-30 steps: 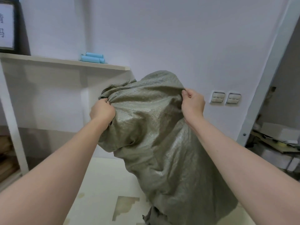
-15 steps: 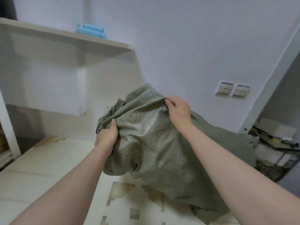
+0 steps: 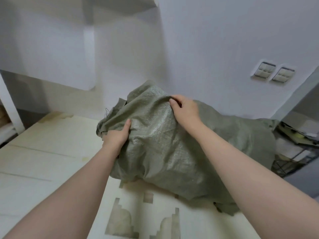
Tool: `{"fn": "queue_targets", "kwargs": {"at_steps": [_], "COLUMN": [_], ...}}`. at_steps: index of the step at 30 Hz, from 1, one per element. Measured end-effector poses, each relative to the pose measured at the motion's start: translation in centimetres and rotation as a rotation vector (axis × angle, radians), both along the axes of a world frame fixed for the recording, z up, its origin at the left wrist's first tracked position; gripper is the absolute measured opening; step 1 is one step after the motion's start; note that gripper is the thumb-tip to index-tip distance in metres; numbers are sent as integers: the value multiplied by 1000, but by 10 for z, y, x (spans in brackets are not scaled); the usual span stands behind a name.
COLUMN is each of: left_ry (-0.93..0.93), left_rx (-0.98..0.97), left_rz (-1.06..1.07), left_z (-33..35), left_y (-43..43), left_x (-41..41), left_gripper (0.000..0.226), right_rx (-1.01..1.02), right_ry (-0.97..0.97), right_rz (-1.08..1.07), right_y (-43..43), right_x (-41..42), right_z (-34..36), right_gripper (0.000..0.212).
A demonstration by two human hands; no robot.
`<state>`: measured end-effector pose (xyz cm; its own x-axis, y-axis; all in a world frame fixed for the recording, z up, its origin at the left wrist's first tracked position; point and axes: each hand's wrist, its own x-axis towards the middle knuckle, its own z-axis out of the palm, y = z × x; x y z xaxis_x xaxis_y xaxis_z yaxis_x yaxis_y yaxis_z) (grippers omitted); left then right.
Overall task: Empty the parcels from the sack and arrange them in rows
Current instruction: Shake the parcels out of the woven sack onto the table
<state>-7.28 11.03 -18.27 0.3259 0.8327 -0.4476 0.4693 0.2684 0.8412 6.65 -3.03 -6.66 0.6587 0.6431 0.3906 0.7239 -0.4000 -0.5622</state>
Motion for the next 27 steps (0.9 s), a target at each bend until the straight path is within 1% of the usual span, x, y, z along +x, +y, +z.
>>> {"fn": "queue_targets", "kwargs": {"at_steps": [2,4,6,8,11,14,15,18,20,21,23,24,27], "left_ry": [116,204,249,268,265,228,218,188,120,88,35,-14,-157], "left_rx": [81,188,318,396,349,207,151,27,-25,-45,-76,-84,-35], "left_rz": [1,6,-21,-84,-175,-151,-143,-194,-158,-115,-42,-16,-9], "left_z": [2,7,15,23,32,19,10,-22,-31,-32,-28,-25,-16], "left_y": [1,-3,-10,-16,-18,-3,4,13,4,0,-6,-6,-1], "left_x": [7,12,17,24,35,37,35,28,26,28,37,42,55], "left_gripper": [124,111,102,102,117,138,138,125,116,117,131,134,118], "right_rx": [-45,-77,-131,-158,-204,-311,-349,-430,-447,-461,-507,-522,-519], "right_ry": [-1,9,49,108,149,204,221,258,291,292,270,257,217], "right_rz": [-9,-50,-101,-159,-296,-473,-511,-540,-545,-549,-566,-590,-734], "right_y": [-9,-20,-31,-44,-65,-83,-88,-94,-92,-89,-80,-75,-67], "right_x": [6,13,18,23,32,41,44,52,56,57,58,59,69], "right_z": [-6,-14,-21,-29,-42,-53,-56,-67,-72,-75,-78,-79,-78], "right_gripper": [30,34,36,39,50,62,66,77,80,82,87,90,99]}}
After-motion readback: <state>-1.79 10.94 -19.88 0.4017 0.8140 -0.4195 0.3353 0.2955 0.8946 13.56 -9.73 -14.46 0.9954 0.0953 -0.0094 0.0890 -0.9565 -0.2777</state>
